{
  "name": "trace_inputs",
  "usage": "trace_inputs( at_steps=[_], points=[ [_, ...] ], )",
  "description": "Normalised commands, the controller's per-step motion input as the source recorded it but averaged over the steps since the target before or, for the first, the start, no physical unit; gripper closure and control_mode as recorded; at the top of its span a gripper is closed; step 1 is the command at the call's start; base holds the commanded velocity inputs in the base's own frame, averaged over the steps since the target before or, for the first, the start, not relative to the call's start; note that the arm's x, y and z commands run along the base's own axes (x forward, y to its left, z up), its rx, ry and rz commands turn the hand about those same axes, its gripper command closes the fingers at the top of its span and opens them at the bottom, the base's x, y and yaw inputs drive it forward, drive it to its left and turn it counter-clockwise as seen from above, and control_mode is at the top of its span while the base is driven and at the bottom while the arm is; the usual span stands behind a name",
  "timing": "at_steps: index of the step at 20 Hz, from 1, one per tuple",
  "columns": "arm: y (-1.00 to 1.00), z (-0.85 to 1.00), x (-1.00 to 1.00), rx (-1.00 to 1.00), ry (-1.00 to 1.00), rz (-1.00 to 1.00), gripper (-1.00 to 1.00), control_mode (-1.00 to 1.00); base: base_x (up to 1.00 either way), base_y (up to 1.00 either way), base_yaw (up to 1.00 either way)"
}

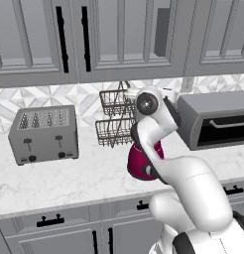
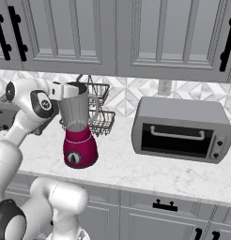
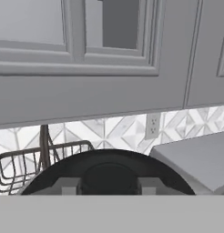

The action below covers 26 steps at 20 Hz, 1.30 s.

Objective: Close the lid blender by securely placing the lid on top.

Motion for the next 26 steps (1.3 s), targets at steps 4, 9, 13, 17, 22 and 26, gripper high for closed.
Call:
trace_inputs(
  at_steps=[4,9,13,17,22,26],
  points=[
    [-0.06,-0.19,-0.34,-0.01,0.02,0.0,-1.0,-1.0,0.0,0.0,0.0],
    [0.0,0.0,-0.69,-0.02,0.11,0.0,-1.0,-1.0,0.0,0.0,0.0],
    [0.0,0.0,-0.9,-0.02,0.15,0.0,-1.0,-1.0,0.0,0.0,0.0],
    [0.0,0.0,-0.99,-0.03,0.09,0.0,-1.0,-1.0,0.0,0.0,0.0],
    [0.38,0.0,-0.79,-0.08,-0.01,0.02,-1.0,-1.0,0.0,0.0,0.0],
    [0.77,0.0,-0.4,-0.1,-0.13,0.05,-1.0,-1.0,0.0,0.0,0.0]
  ],
)
